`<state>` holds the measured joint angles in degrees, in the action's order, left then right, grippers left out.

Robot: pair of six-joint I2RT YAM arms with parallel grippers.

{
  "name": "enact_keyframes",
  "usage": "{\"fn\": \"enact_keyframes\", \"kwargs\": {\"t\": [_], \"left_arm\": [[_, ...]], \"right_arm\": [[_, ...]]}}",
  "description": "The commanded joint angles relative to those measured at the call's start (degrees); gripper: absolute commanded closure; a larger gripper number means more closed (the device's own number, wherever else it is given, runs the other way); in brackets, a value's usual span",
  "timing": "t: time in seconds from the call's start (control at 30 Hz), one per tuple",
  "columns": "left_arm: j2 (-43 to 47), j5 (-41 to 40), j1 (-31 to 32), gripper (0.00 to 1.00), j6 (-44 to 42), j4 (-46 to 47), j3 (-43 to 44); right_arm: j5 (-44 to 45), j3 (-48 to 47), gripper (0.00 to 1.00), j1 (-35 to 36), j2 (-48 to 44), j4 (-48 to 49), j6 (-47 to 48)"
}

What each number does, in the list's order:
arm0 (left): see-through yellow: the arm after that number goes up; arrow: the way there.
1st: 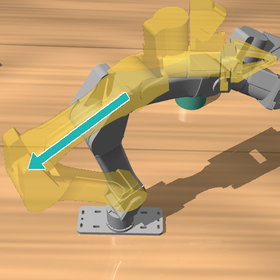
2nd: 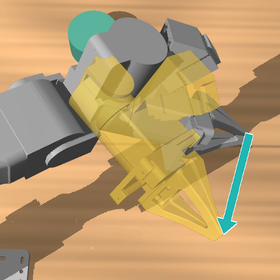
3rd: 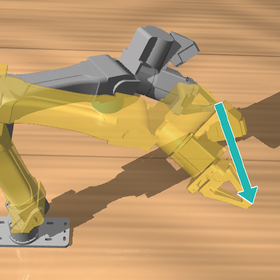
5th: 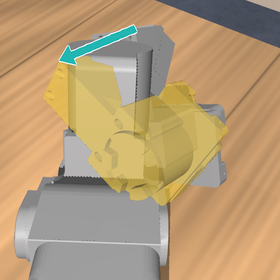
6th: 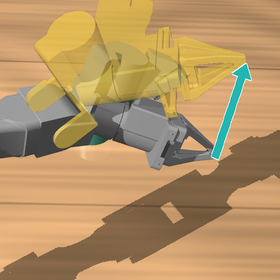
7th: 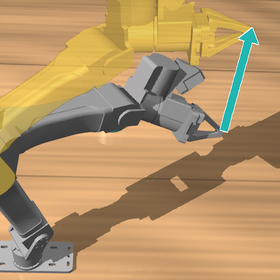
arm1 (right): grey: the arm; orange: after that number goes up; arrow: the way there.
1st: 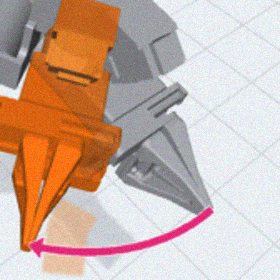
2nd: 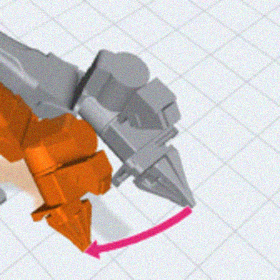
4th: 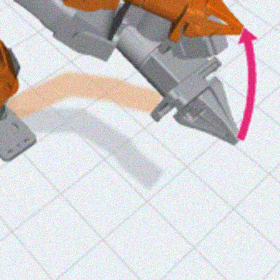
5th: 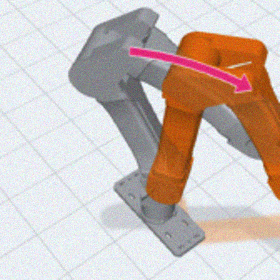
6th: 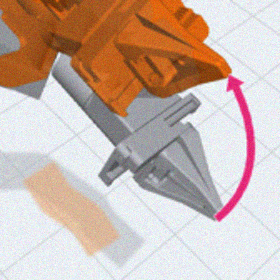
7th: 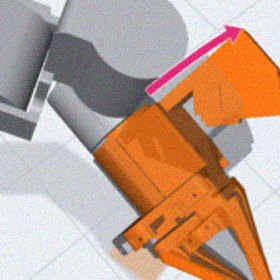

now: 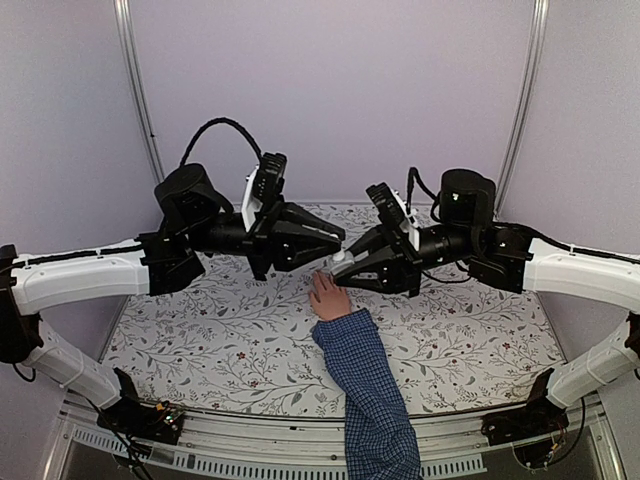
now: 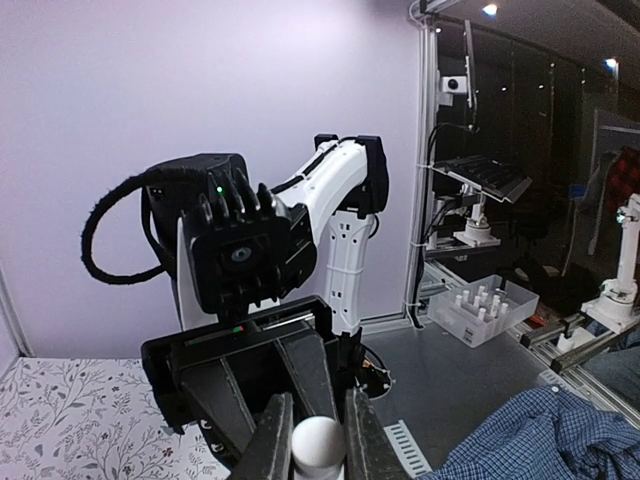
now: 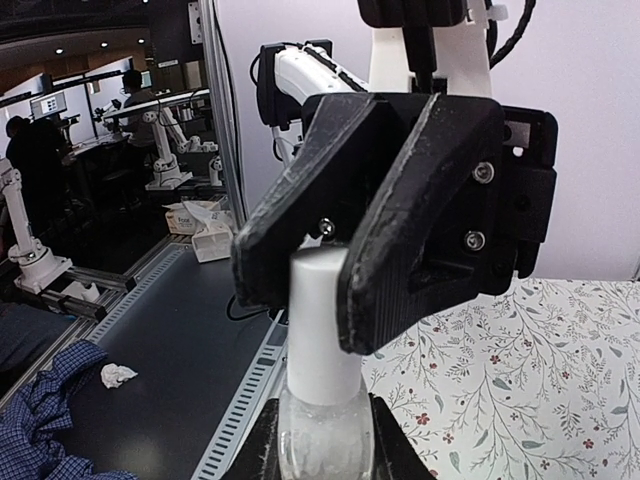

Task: Paint the nails
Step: Screw the nail polish bottle.

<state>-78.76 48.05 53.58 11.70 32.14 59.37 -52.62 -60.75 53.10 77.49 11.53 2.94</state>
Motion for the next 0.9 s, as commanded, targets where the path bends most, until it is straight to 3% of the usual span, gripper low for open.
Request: {"fn": "enact_keyframes", "kwargs": {"t": [0.0,0.13,0.27,0.37,0.63,0.87], "left_arm": [[-0.3,-3.2,-0.7,0.92,-2.5,-11.8,1.4],[2.1,-6.0,-1.4,0.82,-4.0,-15.5,3.3],[4.8,-9.2,-2.0,0.58,-5.6,-19.4,5.3],[7.3,-11.8,-2.2,0.48,-6.0,-20.3,5.2],[8.9,-25.6,-2.2,0.46,0.4,-18.4,2.0],[4.9,-35.3,-1.0,0.48,4.7,-16.5,3.2]], "right_arm": [[-0.8,-3.4,1.0,0.5,-0.5,5.7,1.4],[1.3,-2.5,1.0,0.4,-0.5,4.9,1.7],[4.5,-1.7,1.0,0.4,-0.4,3.8,1.8],[9.1,-1.0,1.0,0.4,-0.6,3.5,1.2],[34.1,-0.2,1.0,0.4,-1.4,3.1,-0.8],[44.1,-0.3,1.0,0.9,-0.7,3.2,-1.4]]}}
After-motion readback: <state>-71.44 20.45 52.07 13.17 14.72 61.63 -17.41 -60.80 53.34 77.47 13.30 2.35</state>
